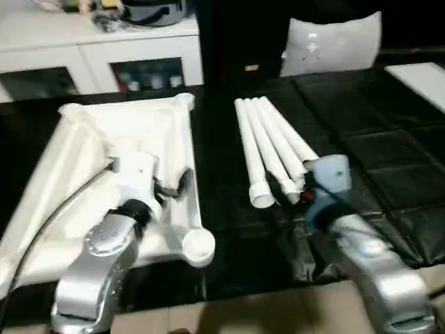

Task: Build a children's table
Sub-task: Move to table, then move table base

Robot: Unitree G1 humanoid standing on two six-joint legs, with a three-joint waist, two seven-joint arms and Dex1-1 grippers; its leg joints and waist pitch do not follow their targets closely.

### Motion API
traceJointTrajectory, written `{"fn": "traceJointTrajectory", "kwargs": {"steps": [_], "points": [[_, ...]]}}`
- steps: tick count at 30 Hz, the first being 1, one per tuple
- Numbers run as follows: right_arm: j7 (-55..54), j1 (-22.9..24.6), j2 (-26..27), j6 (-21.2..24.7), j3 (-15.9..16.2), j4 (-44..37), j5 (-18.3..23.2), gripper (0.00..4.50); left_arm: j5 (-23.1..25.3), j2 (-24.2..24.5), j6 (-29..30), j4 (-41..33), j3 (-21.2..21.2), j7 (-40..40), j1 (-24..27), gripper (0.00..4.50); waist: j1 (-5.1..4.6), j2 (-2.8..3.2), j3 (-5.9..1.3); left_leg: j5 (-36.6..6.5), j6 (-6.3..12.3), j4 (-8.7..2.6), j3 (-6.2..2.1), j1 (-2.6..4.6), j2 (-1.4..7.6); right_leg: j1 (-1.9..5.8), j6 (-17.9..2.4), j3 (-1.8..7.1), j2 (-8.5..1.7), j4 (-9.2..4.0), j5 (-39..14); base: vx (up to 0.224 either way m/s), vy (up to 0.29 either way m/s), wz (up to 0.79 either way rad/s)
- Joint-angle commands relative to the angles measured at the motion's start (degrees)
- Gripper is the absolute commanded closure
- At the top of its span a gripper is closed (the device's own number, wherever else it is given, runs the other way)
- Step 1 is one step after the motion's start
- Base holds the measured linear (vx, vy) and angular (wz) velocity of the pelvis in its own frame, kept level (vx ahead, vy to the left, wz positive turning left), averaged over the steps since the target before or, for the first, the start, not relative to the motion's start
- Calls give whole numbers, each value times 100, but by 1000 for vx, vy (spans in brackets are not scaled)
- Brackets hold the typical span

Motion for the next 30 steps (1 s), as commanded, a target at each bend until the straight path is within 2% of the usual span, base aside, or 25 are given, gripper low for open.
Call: {"fn": "traceJointTrajectory", "kwargs": {"steps": [1, 2, 4, 5, 6, 7, 8, 9, 10, 11, 12, 15, 16, 18, 19, 20, 22, 25, 27, 28, 30], "points": [[512, -97, -181, 103, 96, -24, 214, 0, -82, 281, 36, -137, -92, -442, 128, 36, 79, -67, -162, -1596, 25, -417, -99, 42, 383, 59, -657, 304, -489, -670, -2036, 0, 0, 0], [810, -119, -371, 101, 135, 0, 283, 0, -166, 507, 2, -187, -148, -744, 183, 36, 99, -50, -160, -1770, -13, -443, -106, 68, 410, 44, -718, 299, -471, -645, -1852, 0, 0, 0], [1191, -146, -638, 53, 207, 49, 320, 0, -232, 910, -158, -261, -246, -1250, 289, 50, 157, -47, -164, -1802, -47, -467, -87, 89, 434, 34, -806, 309, -461, -609, -1418, 0, 0, 0], [1336, -154, -753, 2, 239, 81, 320, 0, -234, 1102, -253, -296, -296, -1479, 337, 66, 211, -81, -175, -1711, 2, -475, -82, 75, 434, 65, -820, 303, -476, -592, -1154, 0, 0, 0], [1676, -145, -946, -64, 278, 95, 414, 0, -356, 1530, -293, -402, -369, -2028, 458, 78, 241, -92, -182, -1587, 65, -474, -58, 62, 430, 75, -838, 308, -492, -560, -937, 0, 0, 0], [1790, -140, -1011, -80, 293, 101, 445, 0, -407, 1684, -281, -441, -392, -2218, 502, 81, 241, -92, -182, -1587, 65, -474, -58, 62, 430, 75, -838, 308, -492, -560, -937, 0, 0, 0], [1912, -128, -1072, -94, 314, 99, 484, 0, -476, 1850, -248, -485, -405, -2426, 560, 83, 257, -81, -181, -1427, 122, -473, -35, 75, 436, 68, -910, 302, -491, -540, -616, 0, 0, 0], [2162, -105, -1232, -152, 400, 74, 518, 0, -571, 2236, -242, -545, -440, -2845, 705, 90, 295, -59, -199, -1343, 157, -455, -30, 90, 433, 67, -943, 296, -489, -523, -403, 0, 0, 0], [2261, -106, -1301, -140, 432, 61, 553, 0, -596, 2439, -173, -529, -487, -3013, 744, 102, 290, -82, -197, -1283, 187, -452, -15, 82, 430, 71, -963, 296, -481, -513, -282, 0, 0, 0], [2261, -106, -1301, -140, 432, 61, 553, 0, -596, 2439, -173, -529, -487, -3013, 744, 115, 303, -87, -193, -1174, 242, -450, -2, 80, 430, 78, -987, 298, -485, -505, -124, 0, 0, 0], [2411, -103, -1390, -106, 481, 26, 622, 0, -510, 2708, -206, -424, -599, -3213, 778, 121, 324, -88, -199, -1111, 277, -441, 6, 90, 429, 84, -1017, 294, -496, -503, -57, 0, 0, 0], [2522, -83, -1443, -74, 544, -32, 646, 0, -311, 2843, -427, -224, -697, -3309, 777, 133, 332, -91, -175, -1236, 287, -449, 21, 97, 441, 75, -1035, 304, -501, -529, -261, 0, 0, 0], [2604, -56, -1488, -53, 601, -86, 660, 0, -172, 2907, -604, -26, -773, -3342, 715, 147, 345, -72, -175, -1323, 234, -458, 18, 109, 447, 71, -1053, 301, -510, -536, -418, 0, 0, 0], [2666, -7, -1527, -43, 644, -152, 679, 0, -73, 2914, -789, 207, -872, -3383, 563, 165, 347, -78, -162, -1589, 117, -489, 12, 123, 461, 66, -999, 314, -515, -555, -749, 0, 0, 0], [2679, 14, -1535, -49, 655, -169, 676, 0, -46, 2906, -839, 299, -922, -3415, 495, 167, 347, -78, -162, -1589, 117, -489, 12, 123, 461, 66, -999, 314, -515, -555, -749, 0, 0, 0], [2696, 68, -1558, -66, 685, -197, 646, 0, 31, 2880, -968, 513, -1051, -3504, 360, 170, 353, -54, -162, -1693, 38, -496, 5, 134, 455, 56, -985, 324, -524, -560, -882, 0, 0, 0], [2703, 90, -1573, -70, 700, -206, 632, 0, 69, 2874, -1032, 595, -1103, -3535, 318, 195, 347, -82, -164, -1690, 12, -511, -4, 122, 464, 72, -957, 328, -525, -561, -838, 0, 0, 0], [2703, 159, -1604, -14, 704, -273, 665, 0, 248, 2940, -1253, 942, -1316, -3722, 126, 208, 340, -79, -182, -1551, 28, -494, 6, 120, 453, 78, -960, 332, -526, -545, -624, 0, 0, 0], [2705, 174, -1614, 12, 706, -296, 666, 0, 273, 2913, -1354, 1164, -1391, -3896, -5, 213, 326, -71, -194, -1387, 76, -484, 4, 107, 456, 93, -1025, 322, -528, -525, -362, 0, 0, 0], [2706, 175, -1616, 20, 705, -298, 670, 0, 273, 2913, -1362, 1189, -1406, -3928, -23, 240, 325, -72, -202, -1347, 96, -472, 12, 121, 449, 88, -1054, 319, -517, -515, -287, 0, 0, 0], [2742, 194, -1648, 77, 709, -322, 700, 0, 296, 2946, -1401, 1330, -1510, -4097, -117, 247, 329, -68, -204, -1291, 119, -468, 11, 113, 454, 97, -1104, 316, -527, -502, -164, 0, 0, 0]]}}
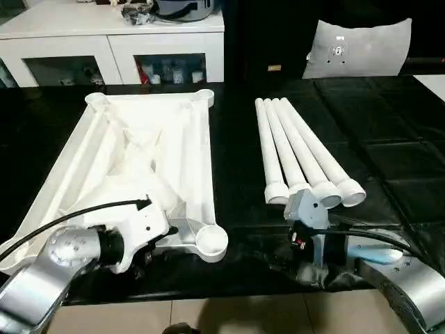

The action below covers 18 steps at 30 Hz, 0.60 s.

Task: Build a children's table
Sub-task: Move table base

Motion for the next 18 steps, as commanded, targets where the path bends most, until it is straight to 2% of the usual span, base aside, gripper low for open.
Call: {"fn": "traceJointTrajectory", "kwargs": {"steps": [1, 2, 4, 5, 6, 8, 9, 14, 15, 18], "points": [[93, 32, -113, 99, 40, -179, 77, 0, 100, 130, -71, 173, -145, -232, -117, 252, 19, 21, -238, -1312, 85, -468, -130, 114, 427, 90, -1083, 281, -489, -474, -195, 0, 0, 0], [127, 46, -135, 116, 48, -199, 100, 0, 122, 146, -98, 224, -179, -265, -147, 279, 14, 17, -230, -1367, 85, -474, -132, 115, 425, 90, -1081, 279, -482, -481, -239, 0, 0, 0], [176, 78, -166, 143, 57, -242, 139, 0, 178, 122, -212, 384, -230, -305, -226, 291, 11, 16, -224, -1434, 88, -472, -129, 113, 426, 90, -1103, 285, -496, -486, -305, 0, 0, 0], [186, 86, -176, 145, 63, -253, 147, 0, 202, 95, -271, 464, -244, -325, -263, 291, 21, 48, -227, -1459, 76, -474, -137, 118, 427, 91, -1105, 284, -504, -486, -353, 0, 0, 0], [212, 99, -193, 161, 77, -271, 166, 0, 216, 60, -305, 518, -267, -341, -296, 295, 21, 49, -229, -1494, 51, -474, -138, 122, 433, 90, -1112, 288, -503, -490, -392, 0, 0, 0], [260, 128, -237, 189, 112, -298, 174, 0, 241, -3, -344, 600, -336, -395, -347, 333, 18, 56, -227, -1579, 15, -482, -143, 132, 441, 89, -1140, 286, -503, -489, -437, 0, 0, 0], [278, 143, -260, 202, 130, -309, 168, 0, 257, -34, -366, 647, -374, -435, -373, 333, 18, 54, -220, -1607, 1, -486, -141, 129, 444, 92, -1157, 289, -508, -497, -453, 0, 0, 0], [263, 140, -287, 168, 147, -264, 93, 0, 328, -282, -405, 973, -485, -405, -614, 380, 27, 37, -230, -1471, 36, -473, -133, 123, 442, 101, -1198, 290, -518, -488, -329, 0, 0, 0], [249, 127, -282, 166, 134, -253, 102, 0, 306, -368, -393, 1068, -487, -397, -687, 387, 26, 16, -234, -1442, 44, -473, -132, 122, 447, 107, -1206, 290, -521, -489, -308, 0, 0, 0], [202, 88, -274, 154, 117, -220, 84, 0, 390, -560, -476, 1357, -533, -305, -877, 408, 24, 26, -239, -1377, 57, -461, -126, 115, 444, 113, -1246, 289, -522, -476, -227, 0, 0, 0]]}}
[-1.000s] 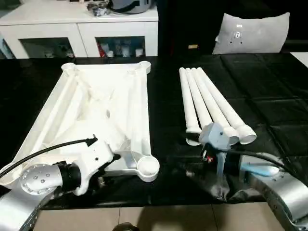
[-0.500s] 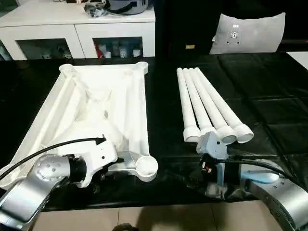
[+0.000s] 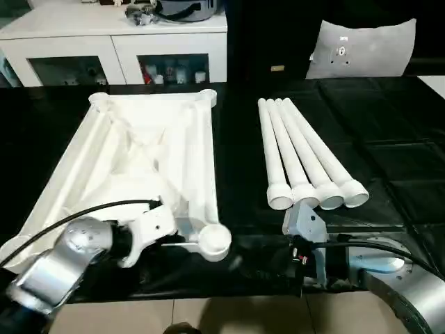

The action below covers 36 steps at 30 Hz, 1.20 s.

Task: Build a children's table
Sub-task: Move table base, then pick table leg

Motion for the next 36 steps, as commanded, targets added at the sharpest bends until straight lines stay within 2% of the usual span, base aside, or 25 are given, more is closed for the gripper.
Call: {"fn": "traceJointTrajectory", "kwargs": {"steps": [1, 4, 5, 6, 7, 9, 10, 11, 12, 16, 17, 19, 20, 21, 23, 25, 26, 27, 28, 29, 30, 33, 34, 35, 36], "points": [[-62, -69, 5, -4, -79, -40, -55, 0, 128, -85, -60, 343, -14, 178, -175, 412, 18, -15, -240, -1334, 70, -461, -131, 102, 440, 121, -1239, 285, -523, -482, -192, 0, 0, 0], [-200, -123, 68, -57, -112, 23, -130, 0, 243, -390, -221, 792, -5, 368, -486, 436, 5, -18, -245, -1192, 104, -443, -123, 90, 430, 135, -1221, 287, -525, -485, -136, 0, 0, 0], [-319, -161, 127, -103, -149, 71, -185, 0, 321, -577, -366, 1071, -6, 477, -733, 441, 1, -18, -251, -1168, 105, -438, -124, 93, 432, 134, -1236, 282, -527, -478, -104, 0, 0, 0], [-336, -166, 137, -108, -156, 78, -191, 0, 329, -600, -379, 1105, -5, 488, -765, 441, 12, -17, -257, -1142, 106, -427, -116, 111, 433, 122, -1229, 286, -526, -488, -111, 0, 0, 0], [-353, -171, 148, -114, -163, 85, -197, 0, 336, -622, -392, 1139, -5, 500, -798, 443, 7, -26, -266, -1055, 113, -429, -126, 89, 437, 150, -1238, 281, -533, -463, -3, 0, 0, 0], [-492, -225, 219, -112, -227, 131, -236, 0, 380, -741, -598, 1409, -43, 445, -1014, 447, 7, -20, -289, -926, 138, -409, -123, 97, 438, 150, -1256, 277, -526, -447, 239, 0, 0, 0], [-520, -234, 233, -118, -237, 133, -244, 0, 388, -763, -671, 1481, -53, 403, -1052, 447, 9, 18, -290, -805, 171, -402, -130, 80, 438, 159, -1273, 273, -528, -426, 471, 0, 0, 0], [-557, -238, 253, -105, -263, 122, -237, 0, 394, -779, -720, 1533, -62, 370, -1081, 447, 10, 16, -293, -790, 198, -393, -126, 86, 440, 155, -1283, 270, -525, -426, 578, 0, 0, 0], [-557, -238, 253, -105, -263, 122, -237, 0, 394, -779, -720, 1533, -62, 370, -1081, 447, 15, 11, -295, -812, 207, -394, -121, 93, 442, 154, -1293, 267, -524, -429, 594, 0, 0, 0], [-1157, -359, 665, -66, -610, 193, -251, 0, 293, -1024, -912, 1636, 67, 414, -1129, 447, 13, 3, -272, -962, 176, -420, -119, 101, 459, 141, -1333, 264, -530, -441, 354, 0, 0, 0], [-1338, -436, 805, -71, -697, 248, -274, 0, 196, -1045, -895, 1523, 108, 362, -1083, 447, 12, -12, -269, -1027, 134, -429, -110, 112, 456, 133, -1342, 268, -537, -449, 140, 0, 0, 0], [-1583, -556, 1007, -63, -797, 330, -290, 0, 50, -1070, -837, 1360, 169, 296, -1008, 420, 9, -17, -267, -1020, 112, -431, -104, 111, 457, 126, -1327, 272, -534, -451, 43, 0, 0, 0], [-1650, -593, 1066, -59, -821, 356, -292, 0, 11, -1075, -808, 1306, 186, 286, -982, 393, 2, 5, -271, -956, 99, -433, -101, 104, 452, 117, -1336, 272, -536, -438, 72, 0, 0, 0], [-2096, -811, 1329, -35, -881, 518, -476, 0, -102, -1093, -714, 1086, 259, 328, -861, 393, 8, -11, -277, -919, 93, -428, -101, 103, 457, 125, -1332, 270, -538, -432, 119, 0, 0, 0], [-2646, -1090, 1615, 170, -952, 738, -710, 0, -134, -1119, -687, 900, 343, 440, -747, 390, -18, 11, -289, -737, 40, -428, -105, 111, 452, 104, -1403, 248, -513, -390, 398, 0, 0, 0], [-2877, -1221, 1709, 311, -973, 849, -831, 0, -166, -1128, -658, 805, 386, 467, -695, 375, -20, 4, -281, -714, 22, -425, -82, 102, 431, 120, -1354, 252, -502, -399, 406, 0, 0, 0], [-3126, -1492, 1815, 674, -986, 1081, -959, 0, -202, -1132, -550, 632, 458, 513, -612, 361, -22, 26, -278, -706, 0, -421, -75, 118, 425, 108, -1304, 258, -483, -399, 409, 0, 0, 0], [-3228, -1636, 1869, 871, -993, 1204, -992, 0, -210, -1124, -487, 523, 496, 543, -561, 353, -40, 21, -281, -707, -5, -420, -78, 102, 415, 122, -1303, 255, -490, -390, 418, 0, 0, 0], [-3352, -1903, 1988, 1167, -1047, 1435, -965, 0, -270, -1083, -314, 297, 550, 557, -454, 353, -30, 51, -276, -772, -55, -423, -76, 114, 411, 117, -1252, 257, -487, -405, 309, 0, 0, 0], [-3382, -1982, 2023, 1252, -1063, 1509, -950, 0, -275, -1067, -260, 228, 564, 563, -423, 353, -51, 52, -281, -803, -96, -423, -82, 117, 412, 121, -1272, 259, -492, -392, 287, 0, 0, 0], [-3500, -2301, 2164, 1581, -1132, 1809, -880, 0, -291, -1000, -37, -57, 620, 581, -293, 353, -78, 42, -258, -963, -188, -452, -85, 115, 414, 115, -1255, 262, -482, -404, 79, 0, 0, 0], [-3688, -2939, 2391, 1801, -1158, 2617, -964, 0, -448, -854, 497, -727, 778, 723, -5, 353, -101, 55, -266, -1041, -291, -450, -85, 120, 415, 108, -1276, 261, -488, -386, 16, 0, 0, 0], [-3720, -3122, 2439, 1788, -1151, 2883, -1003, 0, -537, -817, 706, -966, 843, 780, 94, 353, -120, 13, -249, -1025, -301, -458, -68, 113, 406, 103, -1276, 261, -477, -416, -20, 0, 0, 0], [-3733, -3218, 2459, 1772, -1148, 3027, -1023, 0, -590, -801, 830, -1102, 879, 815, 147, 353, -123, 15, -262, -985, -306, -438, -65, 119, 407, 103, -1297, 263, -482, -390, 19, 0, 0, 0], [-3781, -3379, 2510, 1816, -1158, 3273, -1054, 0, -651, -787, 961, -1319, 952, 868, 243, 353, -120, 48, -244, -980, -307, -450, -55, 115, 402, 92, -1267, 257, -462, -408, -16, 0, 0, 0]]}}
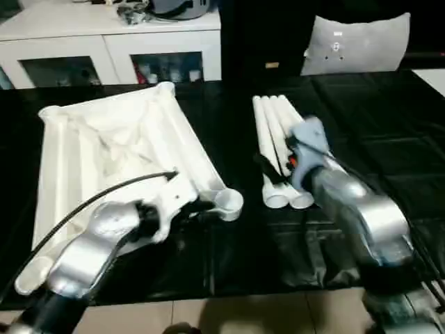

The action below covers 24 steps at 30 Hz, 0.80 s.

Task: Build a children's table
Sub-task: Pick table leg

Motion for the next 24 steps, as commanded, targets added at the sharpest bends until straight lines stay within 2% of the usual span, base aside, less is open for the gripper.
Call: {"fn": "traceJointTrajectory", "kwargs": {"steps": [1, 3, 4, 5, 8, 9, 12, 13, 16, 19, 20, 24], "points": [[-131, -291, 125, 154, -76, 550, -73, 0, -172, 76, 395, -556, 240, 158, 162, 353, -14, -10, -273, -981, -295, -443, -94, 118, 377, 123, -1270, 266, -463, -419, 56, 0, 0, 0], [-188, -507, 190, 195, -116, 915, -91, 0, -310, 83, 618, -856, 343, 208, 292, 353, -4, 3, -287, -881, -294, -428, -88, 117, 372, 124, -1273, 263, -466, -404, 164, 0, 0, 0], [-194, -533, 196, 195, -122, 963, -93, 0, -331, 84, 649, -894, 356, 214, 308, 336, 2, -25, -281, -833, -281, -432, -86, 106, 371, 132, -1264, 259, -457, -398, 210, 0, 0, 0], [-267, -731, 250, 251, -207, 1337, -99, 0, -494, 22, 872, -1136, 485, 304, 385, 326, 11, -18, -282, -841, -289, -426, -72, 114, 372, 121, -1238, 263, -454, -395, 211, 0, 0, 0], [-308, -905, 273, 222, -216, 1712, -143, 0, -542, 0, 1052, -1329, 559, 402, 410, 320, 26, -49, -274, -861, -325, -430, -59, 113, 369, 123, -1238, 262, -453, -406, 142, 0, 0, 0], [-334, -977, 286, 206, -214, 1896, -168, 0, -501, 20, 1095, -1396, 563, 462, 412, 301, 34, -62, -272, -852, -320, -433, -51, 112, 373, 125, -1212, 265, -452, -414, 135, 0, 0, 0], [-423, -1161, 363, 34, -273, 2440, -216, 0, -509, 74, 1248, -1519, 583, 536, 431, 281, 41, -54, -278, -819, -372, -424, -37, 112, 373, 120, -1169, 263, -451, -399, 189, 0, 0, 0], [-429, -1179, 370, 17, -284, 2488, -216, 0, -516, 76, 1268, -1535, 587, 542, 432, 279, 46, -81, -280, -743, -370, -420, -29, 106, 373, 127, -1155, 260, -443, -398, 295, 0, 0, 0], [-416, -1288, 414, -101, -307, 2776, -205, 0, -568, 95, 1401, -1637, 606, 594, 428, 245, 59, -77, -319, -483, -342, -380, -20, 99, 365, 138, -1147, 254, -442, -353, 704, 0, 0, 0], [-318, -1432, 465, -217, -348, 3198, -176, 0, -587, 130, 1533, -1725, 603, 657, 414, 239, 90, -62, -367, -36, -235, -314, -8, 71, 346, 131, -1149, 238, -413, -294, 1359, 0, 0, 0], [-271, -1503, 482, -262, -382, 3398, -170, 0, -588, 142, 1567, -1741, 595, 675, 403, 213, 94, -67, -355, 0, -201, -308, -1, 58, 343, 122, -1166, 231, -404, -291, 1463, 0, 0, 0], [-216, -1615, 481, -295, -421, 3751, -168, 0, -574, 168, 1597, -1739, 571, 677, 369, 189, 109, -60, -344, -185, -221, -321, 0, 65, 354, 119, -1183, 225, -411, -300, 1259, 0, 0, 0]]}}
